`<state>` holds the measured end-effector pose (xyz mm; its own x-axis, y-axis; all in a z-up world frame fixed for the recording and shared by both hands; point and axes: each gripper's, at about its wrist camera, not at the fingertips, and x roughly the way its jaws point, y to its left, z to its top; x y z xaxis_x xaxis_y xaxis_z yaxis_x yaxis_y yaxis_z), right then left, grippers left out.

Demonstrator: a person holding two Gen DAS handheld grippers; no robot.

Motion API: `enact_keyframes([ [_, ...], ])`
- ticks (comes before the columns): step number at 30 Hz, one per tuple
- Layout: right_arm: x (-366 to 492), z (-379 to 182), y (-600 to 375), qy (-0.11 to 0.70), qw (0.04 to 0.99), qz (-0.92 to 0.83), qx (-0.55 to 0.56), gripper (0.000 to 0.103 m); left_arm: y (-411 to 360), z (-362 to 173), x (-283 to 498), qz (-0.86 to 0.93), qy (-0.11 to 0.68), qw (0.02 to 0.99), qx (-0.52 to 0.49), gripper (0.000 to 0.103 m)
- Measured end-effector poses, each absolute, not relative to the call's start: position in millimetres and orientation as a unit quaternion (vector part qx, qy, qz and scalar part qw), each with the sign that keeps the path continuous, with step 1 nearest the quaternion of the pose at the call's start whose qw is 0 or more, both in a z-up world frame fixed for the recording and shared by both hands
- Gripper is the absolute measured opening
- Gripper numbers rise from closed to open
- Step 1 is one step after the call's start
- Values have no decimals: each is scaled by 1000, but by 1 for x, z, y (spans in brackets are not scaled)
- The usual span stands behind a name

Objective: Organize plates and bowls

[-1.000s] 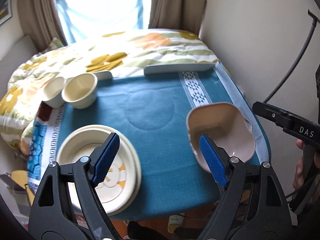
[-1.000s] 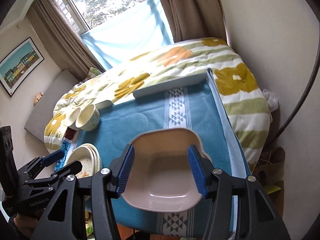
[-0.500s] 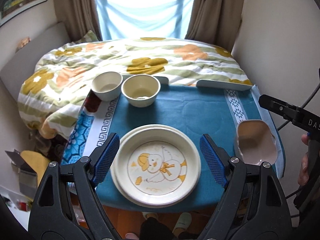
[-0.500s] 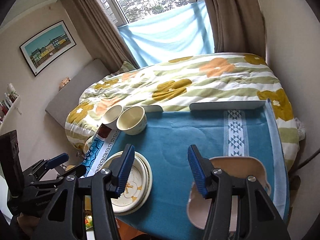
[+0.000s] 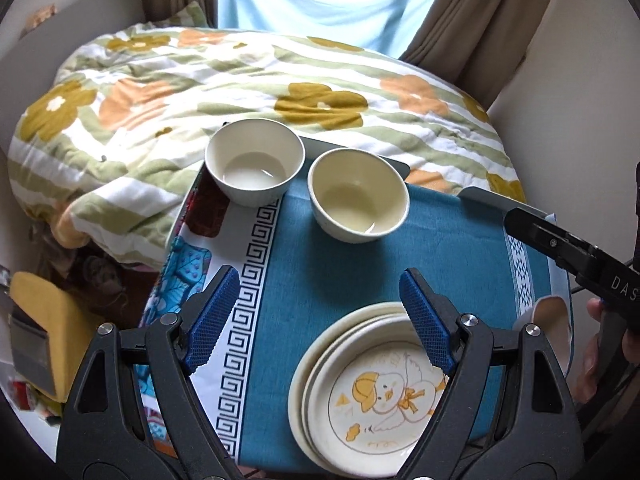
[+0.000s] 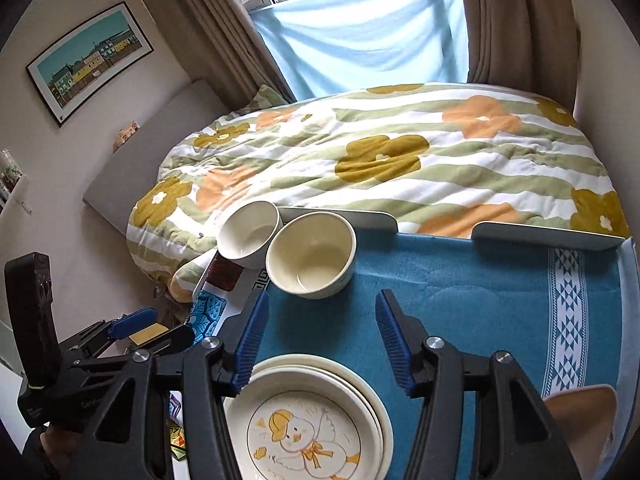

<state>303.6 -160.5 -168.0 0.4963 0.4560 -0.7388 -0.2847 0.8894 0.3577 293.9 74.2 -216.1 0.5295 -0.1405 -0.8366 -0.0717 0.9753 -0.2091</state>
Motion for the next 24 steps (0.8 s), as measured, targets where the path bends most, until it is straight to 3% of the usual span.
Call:
enact_keyframes([
  [7,371,-212,-129,514,832,195,77,51,96,-276,377,-50,532,827,-177,81],
  [10,392,-238,-124,543,816,182,83,51,93,-292,399,-61,541,820,-178,74],
  [13,403,-257,-126,560,803,177,99,50,88,-304,414,-68,552,813,-173,57],
  [16,408,-267,-120,571,794,183,103,33,84,-316,425,-70,561,807,-170,41],
  [18,409,-272,-118,574,791,185,103,33,85,-321,430,-73,567,802,-172,24],
  [20,411,-274,-115,575,790,187,105,29,85,-324,434,-74,569,801,-172,17],
  [22,411,-277,-113,580,788,180,98,18,86,-324,435,-72,568,803,-167,16],
  [24,412,-280,-114,580,790,174,98,14,84,-324,436,-69,568,804,-159,16],
])
